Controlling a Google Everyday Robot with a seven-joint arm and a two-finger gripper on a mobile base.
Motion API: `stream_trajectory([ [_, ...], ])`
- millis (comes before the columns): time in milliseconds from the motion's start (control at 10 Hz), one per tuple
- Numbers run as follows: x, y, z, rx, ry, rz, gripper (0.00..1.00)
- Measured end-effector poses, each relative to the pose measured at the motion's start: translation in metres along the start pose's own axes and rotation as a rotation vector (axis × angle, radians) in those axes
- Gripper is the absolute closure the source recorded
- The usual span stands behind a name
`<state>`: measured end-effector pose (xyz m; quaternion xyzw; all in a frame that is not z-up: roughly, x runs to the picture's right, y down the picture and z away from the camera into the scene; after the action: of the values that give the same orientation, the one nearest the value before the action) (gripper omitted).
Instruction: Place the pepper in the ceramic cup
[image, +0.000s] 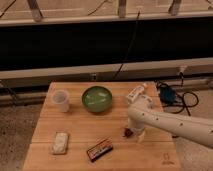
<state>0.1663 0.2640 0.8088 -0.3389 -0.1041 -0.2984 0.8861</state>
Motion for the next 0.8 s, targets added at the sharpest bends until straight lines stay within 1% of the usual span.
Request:
stream_trajectory([
  [100,-0.0002,0.0001,0.0002,-0.001,0.0,0.0,0.35],
  [200,-0.0003,0.0003,0.0001,-0.002,-0.001,0.0,0.38],
  [300,-0.0006,0.0004,-0.0002,-0.002,-0.001,0.0,0.46],
  [500,-0.0006,-0.0007,-0.0022,0.0,-0.001,0.001,0.68],
  [600,-0.0011,-0.0013,-0.0033,0.002,-0.002,0.0,0.76],
  [700,-0.0013,0.0012,-0.0035,-0.004,-0.002,0.0,0.89],
  [800,-0.0012,0.0017,-0.0032,-0.005,-0.002,0.0,0.96],
])
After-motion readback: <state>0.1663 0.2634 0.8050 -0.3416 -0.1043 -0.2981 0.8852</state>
